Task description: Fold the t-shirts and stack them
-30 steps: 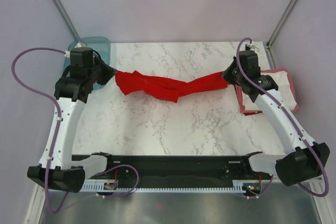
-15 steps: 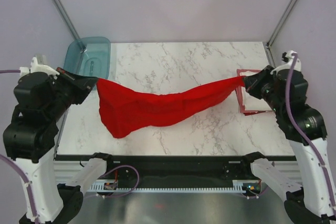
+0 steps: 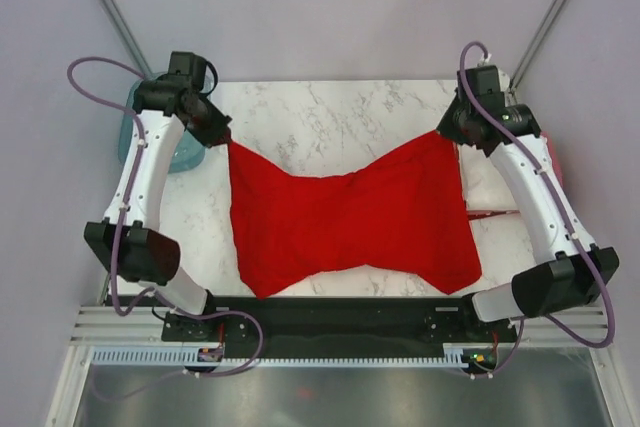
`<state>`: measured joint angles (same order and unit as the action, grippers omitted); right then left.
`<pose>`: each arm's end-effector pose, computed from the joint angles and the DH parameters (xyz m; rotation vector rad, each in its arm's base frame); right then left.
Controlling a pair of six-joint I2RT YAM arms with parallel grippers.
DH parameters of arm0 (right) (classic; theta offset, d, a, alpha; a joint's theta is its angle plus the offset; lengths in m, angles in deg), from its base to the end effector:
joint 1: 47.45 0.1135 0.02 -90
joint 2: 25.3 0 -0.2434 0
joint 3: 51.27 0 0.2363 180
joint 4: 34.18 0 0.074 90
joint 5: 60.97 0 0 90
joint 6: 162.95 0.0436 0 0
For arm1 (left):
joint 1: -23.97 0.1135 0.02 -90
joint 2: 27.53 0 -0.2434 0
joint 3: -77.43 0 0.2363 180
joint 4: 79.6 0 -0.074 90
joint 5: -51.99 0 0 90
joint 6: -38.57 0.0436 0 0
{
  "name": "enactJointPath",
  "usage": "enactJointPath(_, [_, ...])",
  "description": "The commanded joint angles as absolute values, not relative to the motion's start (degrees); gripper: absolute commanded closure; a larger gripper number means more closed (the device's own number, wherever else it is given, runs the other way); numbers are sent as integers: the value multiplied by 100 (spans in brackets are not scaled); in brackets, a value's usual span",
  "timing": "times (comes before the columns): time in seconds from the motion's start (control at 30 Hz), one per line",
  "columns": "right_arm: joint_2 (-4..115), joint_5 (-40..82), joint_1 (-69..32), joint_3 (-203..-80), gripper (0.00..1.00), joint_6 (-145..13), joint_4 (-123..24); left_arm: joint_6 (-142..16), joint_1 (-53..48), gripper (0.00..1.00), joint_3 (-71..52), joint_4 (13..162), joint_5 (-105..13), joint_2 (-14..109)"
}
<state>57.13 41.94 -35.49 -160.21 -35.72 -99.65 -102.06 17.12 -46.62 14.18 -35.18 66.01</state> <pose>0.2857 0.0506 0.3870 0.6069 2.1553 0.2142 0.3029 -0.0342 0.3793 -0.9781 2.3817 -0.3262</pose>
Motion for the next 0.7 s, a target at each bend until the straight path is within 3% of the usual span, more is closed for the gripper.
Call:
enactJointPath(0.0, [4679,4170,-3576,-15616,100,-3674,-9995,-10109,1729,98,-4276,1623,-3300,5030])
enactJointPath(0.23, [3483,3756,-3585,-14755,100,-3876,-10047,-10065,1729,98,-3879,1513,-3660,3683])
enactJointPath(0.67, [1654,3782,-3585,-14859,100,-4061,-10435,-10065,1729,98,-3853,1230,-3784,2222])
